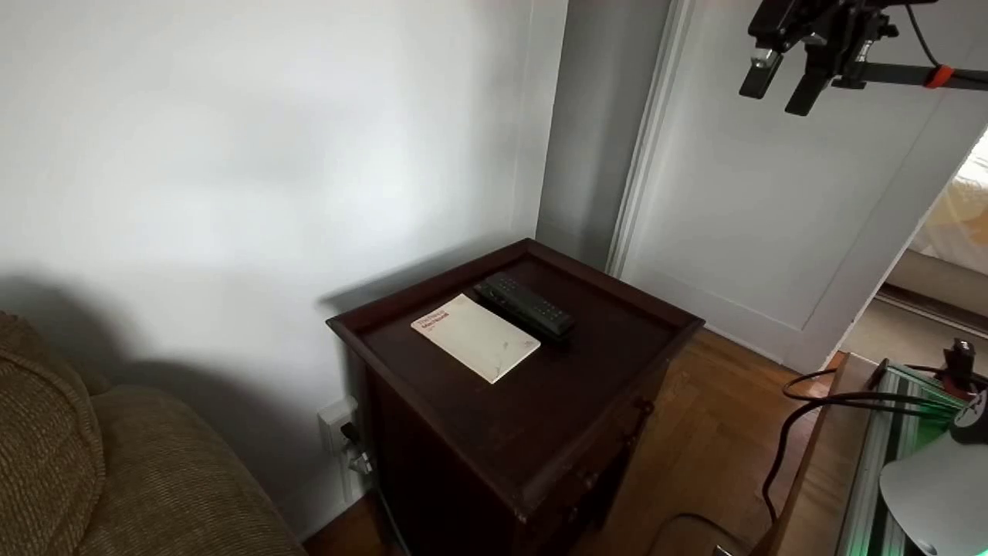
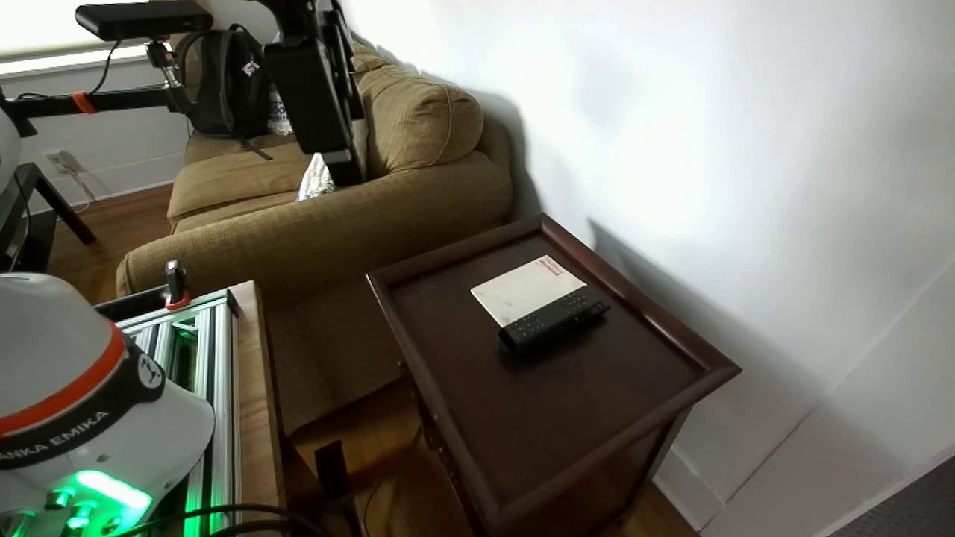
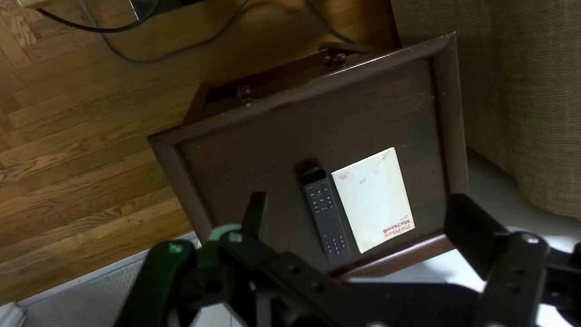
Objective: Remove the remote controller on the remote stack and put it on the right side of the remote controller at the bottom, pick up the remote controller on the left and put it on top of the remote controller on the right
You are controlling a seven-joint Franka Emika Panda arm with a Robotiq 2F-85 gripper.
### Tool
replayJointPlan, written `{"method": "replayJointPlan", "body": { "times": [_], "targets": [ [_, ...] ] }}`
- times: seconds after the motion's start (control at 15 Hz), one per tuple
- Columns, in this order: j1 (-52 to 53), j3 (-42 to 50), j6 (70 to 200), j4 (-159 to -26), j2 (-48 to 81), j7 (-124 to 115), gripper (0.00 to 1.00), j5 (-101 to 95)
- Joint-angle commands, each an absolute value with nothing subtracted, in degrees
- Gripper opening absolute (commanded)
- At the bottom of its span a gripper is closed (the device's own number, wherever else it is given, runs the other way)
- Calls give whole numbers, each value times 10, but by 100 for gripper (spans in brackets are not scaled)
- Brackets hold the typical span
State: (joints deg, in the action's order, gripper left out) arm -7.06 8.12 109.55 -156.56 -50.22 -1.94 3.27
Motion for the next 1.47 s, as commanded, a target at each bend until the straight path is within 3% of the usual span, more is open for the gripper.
{"method": "replayJointPlan", "body": {
  "times": [0.0,0.93,1.4],
  "targets": [
    [-76,77,1094,-1564,-501,-16,100,36],
    [-81,46,1396,-1478,-147,-34,100,-2],
    [-38,31,1404,-1412,5,-1,100,19]
  ]
}}
